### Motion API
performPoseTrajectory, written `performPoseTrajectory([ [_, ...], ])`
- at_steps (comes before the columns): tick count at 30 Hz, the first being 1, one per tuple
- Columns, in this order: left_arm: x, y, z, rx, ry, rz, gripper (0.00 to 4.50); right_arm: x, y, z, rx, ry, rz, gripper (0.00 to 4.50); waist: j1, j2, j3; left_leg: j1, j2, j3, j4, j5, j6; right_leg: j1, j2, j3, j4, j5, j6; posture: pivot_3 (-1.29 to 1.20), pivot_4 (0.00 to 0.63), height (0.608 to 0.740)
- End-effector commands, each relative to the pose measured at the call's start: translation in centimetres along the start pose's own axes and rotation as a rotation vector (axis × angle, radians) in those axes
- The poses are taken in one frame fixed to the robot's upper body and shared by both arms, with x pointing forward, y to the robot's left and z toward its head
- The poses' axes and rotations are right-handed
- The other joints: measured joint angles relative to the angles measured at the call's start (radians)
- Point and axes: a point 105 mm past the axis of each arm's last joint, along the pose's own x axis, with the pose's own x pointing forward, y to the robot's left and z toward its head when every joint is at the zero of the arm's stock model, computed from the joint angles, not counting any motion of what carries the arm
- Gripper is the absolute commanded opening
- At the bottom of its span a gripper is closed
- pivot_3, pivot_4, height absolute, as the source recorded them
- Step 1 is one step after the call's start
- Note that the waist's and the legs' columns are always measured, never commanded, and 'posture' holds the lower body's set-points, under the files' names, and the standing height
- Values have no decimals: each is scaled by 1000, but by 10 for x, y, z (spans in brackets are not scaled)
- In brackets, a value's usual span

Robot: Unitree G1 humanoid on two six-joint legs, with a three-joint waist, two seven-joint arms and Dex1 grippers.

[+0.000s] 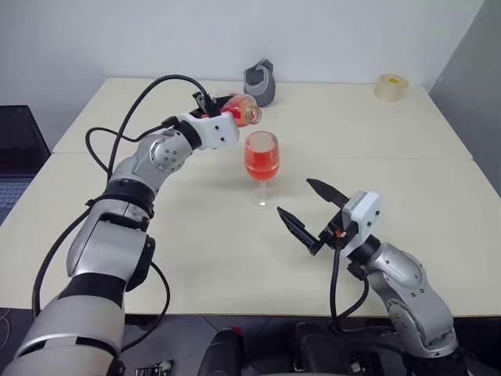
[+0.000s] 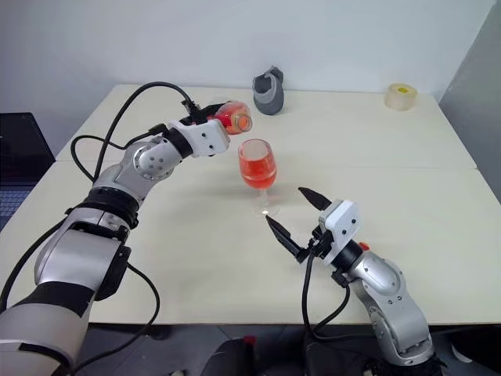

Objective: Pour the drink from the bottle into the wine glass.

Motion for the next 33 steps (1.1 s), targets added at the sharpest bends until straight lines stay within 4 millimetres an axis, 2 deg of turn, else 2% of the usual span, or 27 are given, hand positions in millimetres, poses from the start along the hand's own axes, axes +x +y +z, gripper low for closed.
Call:
performPoseTrajectory([
  [1, -9, 28, -11, -185, 41, 143, 823, -2, 11, 18, -21, -18, 138, 4500, -2, 0, 0, 0, 0, 0, 0, 0, 0, 0, 0, 0, 0, 0, 0, 0, 150, 740],
  [5, -32, 25, -44, -425, 153, 235, 798, -5, 10, 21, -21, 27, 231, 4500, -3, 0, 0, 0, 0, -1, 1, 0, 0, 0, 0, 0, 1, 0, 0, 0, 150, 740],
  [7, -48, 15, -61, -524, 214, 266, 792, -3, 10, 23, -14, 49, 272, 4500, -2, 0, 0, 1, 1, -2, 1, 0, 1, 0, 0, 0, 2, 0, 0, 0, 150, 740],
  [12, -85, -11, -90, -718, 343, 352, 791, 7, 12, 24, 12, 97, 331, 4500, -1, 0, 0, -1, 1, -8, 4, 0, 1, 0, 0, 1, 2, 0, 0, 0, 150, 740],
  [16, -104, -30, -103, -853, 398, 389, 773, 17, 14, 24, 12, 121, 360, 4500, 4, -1, -1, -3, 1, -10, 8, -1, 1, 0, 0, -1, 3, 0, 0, 0, 150, 740],
  [21, -110, -42, -110, -930, 438, 388, 773, 23, 19, 22, -30, 129, 403, 4500, 9, -5, -3, -4, -1, -11, 9, -1, 1, 1, -1, -3, 3, 0, 0, 0, 150, 740],
  [27, -109, -46, -119, -1003, 464, 397, 773, 23, 28, 19, -32, 124, 439, 4500, 5, -5, -4, -4, -1, -11, 9, -1, 1, 1, -1, -3, 3, 0, 0, 0, 150, 740],
  [33, -111, -52, -127, -984, 529, 375, 773, 27, 29, 21, -26, 114, 441, 4500, 5, -5, -4, -3, -1, -11, 9, -1, 1, 1, -1, -3, 4, 0, 0, 0, 150, 740],
])
